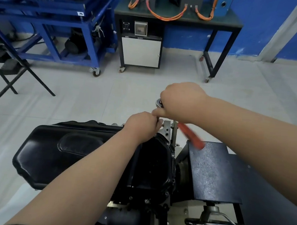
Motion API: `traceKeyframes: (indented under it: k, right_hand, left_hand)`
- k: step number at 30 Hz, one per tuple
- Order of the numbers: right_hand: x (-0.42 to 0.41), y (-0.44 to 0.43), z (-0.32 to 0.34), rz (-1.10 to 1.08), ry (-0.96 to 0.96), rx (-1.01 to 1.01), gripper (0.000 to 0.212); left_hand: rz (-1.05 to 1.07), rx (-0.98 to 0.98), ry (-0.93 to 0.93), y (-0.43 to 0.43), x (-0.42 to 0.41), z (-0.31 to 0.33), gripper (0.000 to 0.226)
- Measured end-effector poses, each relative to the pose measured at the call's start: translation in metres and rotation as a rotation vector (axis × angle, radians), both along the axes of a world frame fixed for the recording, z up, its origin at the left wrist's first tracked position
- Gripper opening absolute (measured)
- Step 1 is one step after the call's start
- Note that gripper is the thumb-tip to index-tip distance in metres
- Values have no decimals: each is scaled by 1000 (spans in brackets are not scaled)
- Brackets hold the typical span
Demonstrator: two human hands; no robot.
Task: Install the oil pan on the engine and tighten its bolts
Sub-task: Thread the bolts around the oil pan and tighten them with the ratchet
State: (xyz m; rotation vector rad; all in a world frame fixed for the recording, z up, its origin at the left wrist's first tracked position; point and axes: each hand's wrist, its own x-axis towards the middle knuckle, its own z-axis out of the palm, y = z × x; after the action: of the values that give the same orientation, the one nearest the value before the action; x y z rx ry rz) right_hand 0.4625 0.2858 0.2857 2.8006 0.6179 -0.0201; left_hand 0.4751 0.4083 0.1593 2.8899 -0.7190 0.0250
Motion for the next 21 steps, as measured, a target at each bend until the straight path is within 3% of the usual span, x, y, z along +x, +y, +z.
traceKeyframes:
  k: [3, 6, 10, 12, 16, 18, 21]
  right_hand:
    - [6, -10, 15, 209, 79, -86, 25]
    - [6, -11, 22, 225, 63, -100, 25]
    - [-6, 15, 10, -164, 55, -42, 52]
    - [-8, 23, 5, -272, 76, 23, 53]
    - [-2, 15, 14, 8, 115, 24, 25]
    - [1, 10, 20, 129, 158, 19, 24]
    - [-8, 20, 12, -24, 90, 22, 34]
  left_hand:
    - [-15, 7, 19, -1, -2, 1, 36]
    - [9, -28, 66, -2, -1, 2, 36]
    - [21, -40, 92, 1, 0, 2, 26]
    - [35, -32, 109, 1, -1, 1, 24]
    - [3, -117, 110, 3, -2, 0, 34]
    - [-26, -115, 132, 5, -2, -3, 36]
    - [-7, -134, 201, 9, -1, 0, 29]
